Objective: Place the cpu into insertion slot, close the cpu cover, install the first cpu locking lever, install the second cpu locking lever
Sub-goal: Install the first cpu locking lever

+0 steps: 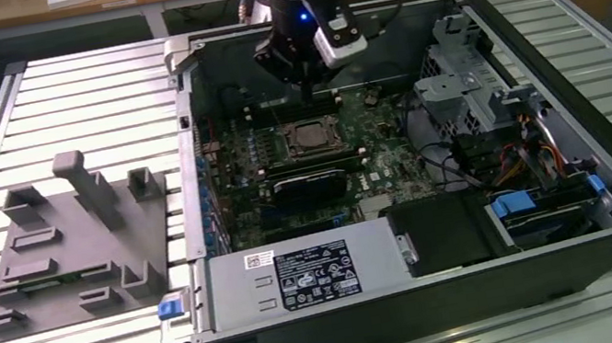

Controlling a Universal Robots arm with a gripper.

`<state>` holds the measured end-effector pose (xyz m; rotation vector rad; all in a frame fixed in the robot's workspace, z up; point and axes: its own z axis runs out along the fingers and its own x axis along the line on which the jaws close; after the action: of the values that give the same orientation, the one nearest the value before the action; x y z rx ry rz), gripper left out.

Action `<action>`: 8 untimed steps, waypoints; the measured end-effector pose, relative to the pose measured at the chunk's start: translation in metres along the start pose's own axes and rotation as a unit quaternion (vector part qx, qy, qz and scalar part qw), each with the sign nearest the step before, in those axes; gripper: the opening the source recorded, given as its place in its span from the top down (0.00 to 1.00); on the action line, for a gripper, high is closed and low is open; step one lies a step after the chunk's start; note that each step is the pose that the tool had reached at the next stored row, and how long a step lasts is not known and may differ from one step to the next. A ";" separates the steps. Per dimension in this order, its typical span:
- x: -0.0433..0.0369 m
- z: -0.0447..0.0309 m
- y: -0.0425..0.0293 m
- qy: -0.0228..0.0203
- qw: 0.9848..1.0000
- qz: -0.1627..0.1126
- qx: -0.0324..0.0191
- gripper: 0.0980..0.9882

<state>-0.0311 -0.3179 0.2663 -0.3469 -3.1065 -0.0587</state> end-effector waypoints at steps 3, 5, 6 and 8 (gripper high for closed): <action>0.0000 0.0000 0.0000 0.000 1.000 -0.022 0.000 0.99; 0.0000 0.0000 0.0000 0.001 0.999 -0.037 0.001 0.99; 0.0000 0.0000 0.0000 0.001 0.999 -0.044 0.001 0.99; 0.0002 0.0000 -0.0001 0.002 0.998 -0.058 0.001 0.99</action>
<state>-0.0312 -0.3179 0.2662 -0.1666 -3.1201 -0.0570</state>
